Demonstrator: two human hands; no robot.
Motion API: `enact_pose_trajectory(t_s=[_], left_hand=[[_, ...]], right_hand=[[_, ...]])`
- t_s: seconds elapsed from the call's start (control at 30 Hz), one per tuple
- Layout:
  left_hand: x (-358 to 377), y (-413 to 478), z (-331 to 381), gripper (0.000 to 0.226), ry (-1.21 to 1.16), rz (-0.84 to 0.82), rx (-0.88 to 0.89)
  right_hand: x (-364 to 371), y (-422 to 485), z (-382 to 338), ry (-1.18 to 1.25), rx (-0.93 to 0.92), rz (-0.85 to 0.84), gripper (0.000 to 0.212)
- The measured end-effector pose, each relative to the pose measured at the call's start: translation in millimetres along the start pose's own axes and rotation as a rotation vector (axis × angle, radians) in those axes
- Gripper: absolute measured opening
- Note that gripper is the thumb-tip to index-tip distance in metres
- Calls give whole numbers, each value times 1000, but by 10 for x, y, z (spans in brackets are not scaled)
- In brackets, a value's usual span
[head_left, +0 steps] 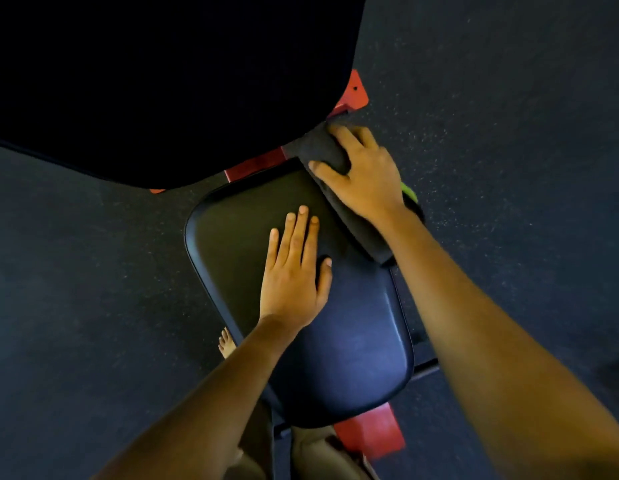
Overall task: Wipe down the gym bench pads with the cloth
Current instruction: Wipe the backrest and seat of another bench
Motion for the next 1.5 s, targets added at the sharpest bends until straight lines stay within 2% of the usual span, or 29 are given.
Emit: enact_pose_trajectory(t_s=[0.1,0.17,0.23,0.33,0.47,0.6,0.8,0.93,1.07,1.17,1.27,1.4,1.5], left_hand=[[-5,-4,-2,60,13,-5,0],[6,-9,-3,60,18,-6,3],[17,-12,-1,60,20,-2,0],[31,-25,-4,60,6,5,10],[48,-18,-18,60,4,19,6],[41,-17,-10,60,16,3,10],[-2,-64,-33,58,-15,5,57],[-48,-347,-52,56,-59,-59,180],[-78,-744,-148,55,-58,-136,297],[-124,-980,-263,55,-75,-183,358],[-173,-1107,-378,54,-90,-220,418],[-235,-1213,-552,53,-87,-239,461],[-246,-1263,-639,53,-101,-236,475]], right_hand=[[68,-548,255,178,221,92,69],[119,-917,384,179,332,70,64],[146,-1019,406,116,364,47,63],[133,-733,285,38,328,58,62],[53,-286,105,-52,143,33,61],[56,-350,259,140,150,54,64],[117,-1100,538,210,365,30,67],[208,-1688,711,173,519,55,67],[377,-2230,705,142,776,206,65],[592,-2574,516,216,1023,345,64],[842,-2792,251,252,1144,453,65],[1149,-2935,-169,203,1166,448,65],[1291,-3037,-465,32,982,380,71]])
Point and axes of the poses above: each hand's wrist, its own y-axis towards the middle knuckle, its own x-axis out of the palm, z = x × y, the point moved 1 cm from there along y, towards the middle knuckle, and after that the axes turned 14 degrees about x, right-handed, at the moved point
